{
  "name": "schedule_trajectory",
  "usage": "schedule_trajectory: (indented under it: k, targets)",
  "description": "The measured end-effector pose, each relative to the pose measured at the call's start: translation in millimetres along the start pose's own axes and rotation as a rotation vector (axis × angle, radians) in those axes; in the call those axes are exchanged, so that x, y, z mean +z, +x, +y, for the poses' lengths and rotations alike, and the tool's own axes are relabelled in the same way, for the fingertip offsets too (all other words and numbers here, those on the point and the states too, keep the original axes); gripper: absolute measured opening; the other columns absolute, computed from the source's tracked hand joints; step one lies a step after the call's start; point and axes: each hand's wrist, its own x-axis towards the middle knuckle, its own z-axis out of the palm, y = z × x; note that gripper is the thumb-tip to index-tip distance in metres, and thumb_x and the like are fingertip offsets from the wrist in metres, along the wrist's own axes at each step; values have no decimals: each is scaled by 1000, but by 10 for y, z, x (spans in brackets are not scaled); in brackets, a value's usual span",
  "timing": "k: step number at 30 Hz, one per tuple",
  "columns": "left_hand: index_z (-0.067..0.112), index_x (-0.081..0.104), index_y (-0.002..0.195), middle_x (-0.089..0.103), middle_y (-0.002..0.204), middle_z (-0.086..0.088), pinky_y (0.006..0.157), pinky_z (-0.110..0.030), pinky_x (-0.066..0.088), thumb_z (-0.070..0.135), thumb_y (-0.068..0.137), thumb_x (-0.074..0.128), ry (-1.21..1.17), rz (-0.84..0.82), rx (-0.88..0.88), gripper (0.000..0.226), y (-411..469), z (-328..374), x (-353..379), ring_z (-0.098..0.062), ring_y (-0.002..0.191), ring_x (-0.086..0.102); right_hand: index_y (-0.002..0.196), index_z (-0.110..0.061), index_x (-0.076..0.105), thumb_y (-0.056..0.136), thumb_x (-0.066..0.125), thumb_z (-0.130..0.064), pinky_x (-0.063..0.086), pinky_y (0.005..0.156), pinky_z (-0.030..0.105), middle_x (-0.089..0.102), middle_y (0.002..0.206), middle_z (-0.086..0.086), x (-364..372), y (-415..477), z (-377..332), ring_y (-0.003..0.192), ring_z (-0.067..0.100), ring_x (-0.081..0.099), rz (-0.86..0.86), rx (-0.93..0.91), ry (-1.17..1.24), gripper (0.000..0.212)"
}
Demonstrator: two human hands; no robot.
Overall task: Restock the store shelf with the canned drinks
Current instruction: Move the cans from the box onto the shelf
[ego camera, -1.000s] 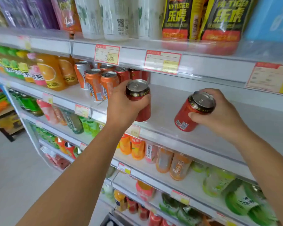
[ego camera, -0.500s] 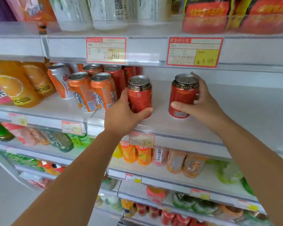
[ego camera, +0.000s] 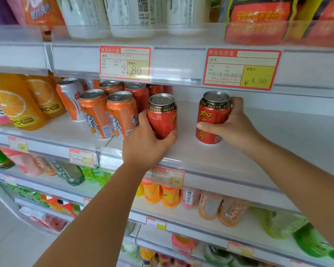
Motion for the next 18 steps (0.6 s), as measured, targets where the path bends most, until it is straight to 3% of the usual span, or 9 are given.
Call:
schedule_trajectory:
  k: [4, 9, 14, 18]
  targets:
    - [24, 39, 123, 60, 94, 9, 73, -29, 33, 58, 78, 68, -3, 8, 13, 64, -25, 0, -17, -27, 95, 64, 128, -28, 43, 69, 85, -29, 49, 83, 31, 58, 112, -4, 59, 261, 1, 102, 15, 58, -7, -16, -44, 73]
    - [26, 43, 121, 54, 87, 14, 71, -27, 34, 57, 77, 68, -24, 50, 55, 59, -16, -24, 9, -16, 77, 51, 124, -13, 50, 70, 83, -35, 48, 84, 28, 62, 114, -1, 333, 716, 93, 101, 15, 61, 82, -48, -69, 67]
    - [29, 41, 130, 52, 87, 20, 71, -26, 34, 57, 75, 70, -32, 101, 94, 68, -1, -58, 53, -9, 79, 47, 134, -16, 44, 84, 71, -38, 47, 95, 32, 62, 125, 5, 550, 1035, 143, 109, 20, 61, 52, -85, -110, 61]
    - [30, 36, 136, 52, 91, 20, 73, -26, 35, 58, 72, 70, -46, 109, 81, 78, 1, -64, 50, -9, 80, 49, 131, -13, 47, 80, 74, -39, 46, 91, 30, 59, 127, 6, 670, 1193, 150, 113, 22, 58, 70, -100, -137, 63]
